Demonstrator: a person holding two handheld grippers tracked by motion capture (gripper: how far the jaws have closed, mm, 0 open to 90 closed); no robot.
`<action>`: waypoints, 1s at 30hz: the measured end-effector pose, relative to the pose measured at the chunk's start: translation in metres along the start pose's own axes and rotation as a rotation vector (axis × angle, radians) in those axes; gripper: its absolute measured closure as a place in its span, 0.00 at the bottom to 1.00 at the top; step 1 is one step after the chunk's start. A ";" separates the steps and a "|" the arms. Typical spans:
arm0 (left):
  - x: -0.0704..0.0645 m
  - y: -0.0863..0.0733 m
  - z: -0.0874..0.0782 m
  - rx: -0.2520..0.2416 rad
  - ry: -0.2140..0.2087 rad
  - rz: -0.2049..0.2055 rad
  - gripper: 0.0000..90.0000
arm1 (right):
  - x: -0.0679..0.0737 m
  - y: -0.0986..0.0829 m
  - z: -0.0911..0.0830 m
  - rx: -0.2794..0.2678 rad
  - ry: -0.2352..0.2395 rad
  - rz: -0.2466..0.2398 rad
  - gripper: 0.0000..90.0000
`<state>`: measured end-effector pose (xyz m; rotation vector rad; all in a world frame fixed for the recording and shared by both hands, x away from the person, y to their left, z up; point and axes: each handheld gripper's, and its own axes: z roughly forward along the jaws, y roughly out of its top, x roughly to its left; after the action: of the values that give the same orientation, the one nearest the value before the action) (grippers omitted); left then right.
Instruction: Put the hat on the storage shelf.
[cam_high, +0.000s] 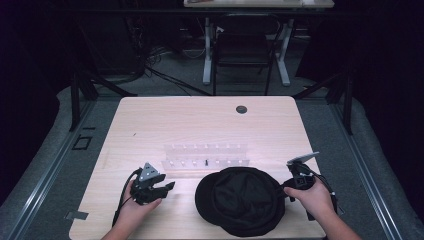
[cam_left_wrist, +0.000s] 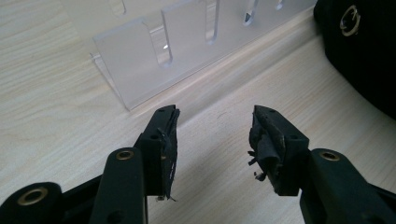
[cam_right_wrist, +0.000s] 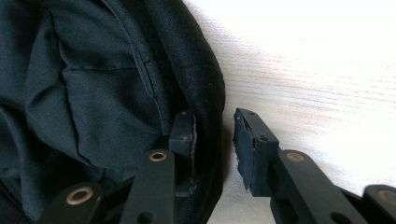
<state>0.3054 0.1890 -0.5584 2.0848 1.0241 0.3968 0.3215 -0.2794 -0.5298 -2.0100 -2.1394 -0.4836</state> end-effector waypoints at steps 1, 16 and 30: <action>0.000 0.000 0.000 0.000 -0.001 0.000 0.57 | 0.000 0.000 0.000 0.006 -0.003 -0.002 0.77; 0.000 0.000 0.001 -0.001 0.000 -0.002 0.57 | -0.007 -0.001 0.003 0.019 0.108 0.065 0.95; 0.000 -0.001 0.001 0.000 -0.001 -0.003 0.57 | -0.002 -0.002 -0.020 0.025 0.157 0.049 0.97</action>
<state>0.3058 0.1888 -0.5595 2.0829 1.0259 0.3942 0.3174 -0.2878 -0.5120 -1.9369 -1.9892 -0.5837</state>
